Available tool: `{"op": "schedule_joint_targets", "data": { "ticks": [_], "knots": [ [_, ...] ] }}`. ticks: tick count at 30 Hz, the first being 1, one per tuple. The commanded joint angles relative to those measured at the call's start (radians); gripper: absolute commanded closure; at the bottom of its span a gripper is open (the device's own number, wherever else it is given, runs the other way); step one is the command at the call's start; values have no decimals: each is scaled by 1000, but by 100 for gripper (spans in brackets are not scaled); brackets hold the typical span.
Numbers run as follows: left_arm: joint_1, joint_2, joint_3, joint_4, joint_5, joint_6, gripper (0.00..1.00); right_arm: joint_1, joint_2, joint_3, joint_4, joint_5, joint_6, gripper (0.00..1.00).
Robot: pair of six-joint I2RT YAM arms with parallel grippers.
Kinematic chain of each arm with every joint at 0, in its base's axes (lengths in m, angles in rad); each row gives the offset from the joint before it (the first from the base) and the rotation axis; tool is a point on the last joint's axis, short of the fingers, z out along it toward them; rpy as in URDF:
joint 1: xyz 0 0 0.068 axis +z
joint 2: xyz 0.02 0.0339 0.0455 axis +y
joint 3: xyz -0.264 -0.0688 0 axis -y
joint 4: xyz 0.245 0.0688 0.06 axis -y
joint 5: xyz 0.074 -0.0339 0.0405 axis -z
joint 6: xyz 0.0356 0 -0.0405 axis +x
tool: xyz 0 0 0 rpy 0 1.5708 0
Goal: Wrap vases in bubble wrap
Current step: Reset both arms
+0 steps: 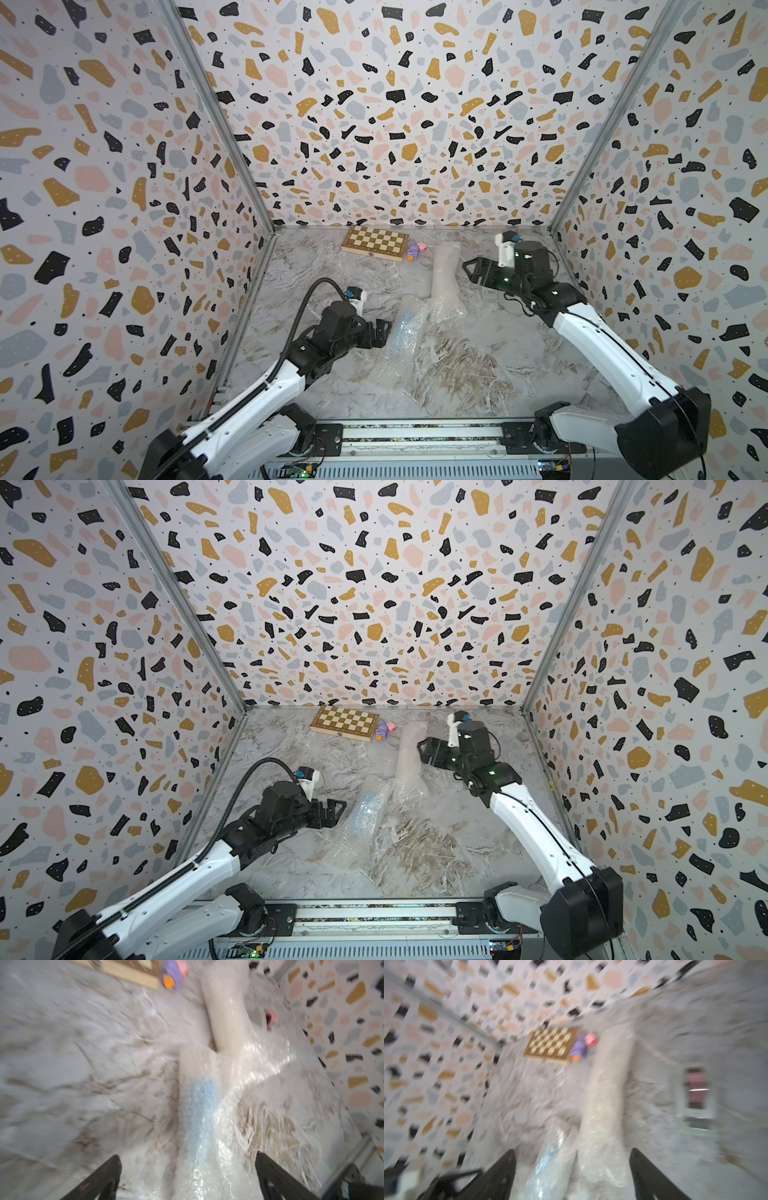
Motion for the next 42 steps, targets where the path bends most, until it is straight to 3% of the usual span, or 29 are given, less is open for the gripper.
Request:
{"op": "schedule_joint_targets", "data": {
  "ticks": [1,3,6,8,11,15,19,21,25,27,29,32,34,37,42],
  "knots": [
    [59,-32,91,-205,-418,-39,1,-103,-87,-182,28,438,-53,1],
    [142,3,92,-218,-580,-50,1,-198,-123,-314,161,480,-77,1],
    [273,85,61,-138,-714,20,1,-286,-100,-448,349,504,-167,1],
    [338,146,-2,9,-762,120,1,-295,-68,-506,478,513,-239,1],
    [431,190,-116,251,-694,233,1,-296,-6,-619,745,449,-337,1],
    [475,197,-320,698,-505,390,1,-303,124,-671,953,346,-425,1],
    [483,298,-303,827,-390,450,1,-314,193,-706,1151,180,-479,1],
    [494,353,-235,750,-333,457,1,-318,234,-725,1258,72,-494,1],
    [495,384,-238,824,-145,487,1,-225,316,-794,1467,68,-609,1],
    [497,446,-348,1077,-87,502,1,-258,307,-803,1461,89,-563,1],
    [497,558,-387,1294,-122,499,1,-224,304,-805,1457,150,-577,1],
    [499,500,-290,1003,-124,474,1,-235,309,-799,1455,106,-579,1],
    [502,550,-324,1148,-137,479,1,-237,310,-799,1454,108,-577,1],
    [502,504,-299,1030,-134,472,1,-236,312,-795,1447,108,-580,1],
    [502,513,-306,1058,-138,474,1,-240,307,-799,1450,94,-581,1]
  ]
}}
